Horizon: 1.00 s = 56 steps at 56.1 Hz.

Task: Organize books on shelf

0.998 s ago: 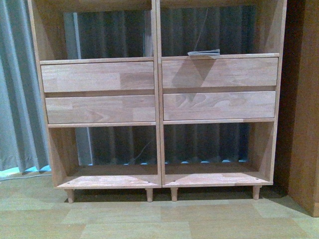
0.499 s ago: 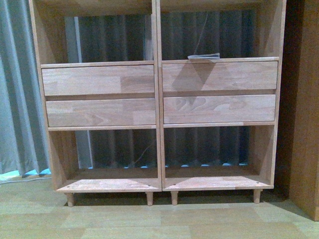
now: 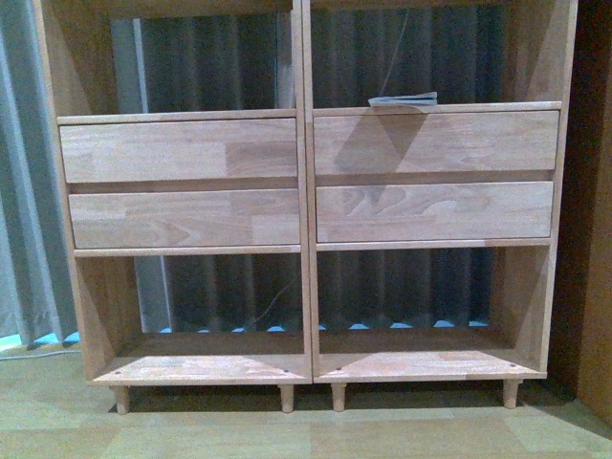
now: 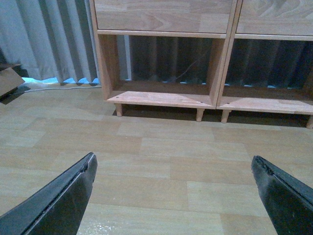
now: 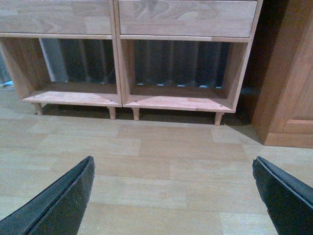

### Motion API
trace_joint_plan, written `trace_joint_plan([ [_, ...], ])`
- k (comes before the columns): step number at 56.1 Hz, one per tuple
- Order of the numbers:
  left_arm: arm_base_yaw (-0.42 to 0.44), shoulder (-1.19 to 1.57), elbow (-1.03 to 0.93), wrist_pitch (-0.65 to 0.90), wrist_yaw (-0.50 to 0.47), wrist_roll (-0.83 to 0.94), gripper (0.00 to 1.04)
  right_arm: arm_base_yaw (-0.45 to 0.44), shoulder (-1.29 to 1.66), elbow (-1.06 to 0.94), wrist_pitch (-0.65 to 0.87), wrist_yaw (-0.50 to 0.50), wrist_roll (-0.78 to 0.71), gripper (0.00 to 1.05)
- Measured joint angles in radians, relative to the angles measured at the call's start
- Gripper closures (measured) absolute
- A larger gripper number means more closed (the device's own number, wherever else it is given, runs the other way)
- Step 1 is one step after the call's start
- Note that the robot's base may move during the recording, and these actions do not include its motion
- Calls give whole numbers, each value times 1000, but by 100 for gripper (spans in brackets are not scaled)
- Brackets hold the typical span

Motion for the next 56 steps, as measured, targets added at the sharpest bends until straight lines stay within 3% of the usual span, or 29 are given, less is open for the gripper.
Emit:
trace_joint_plan([
  [56,0,-1,0,0,-1,0,7,0,0,0,0,0,0,7],
])
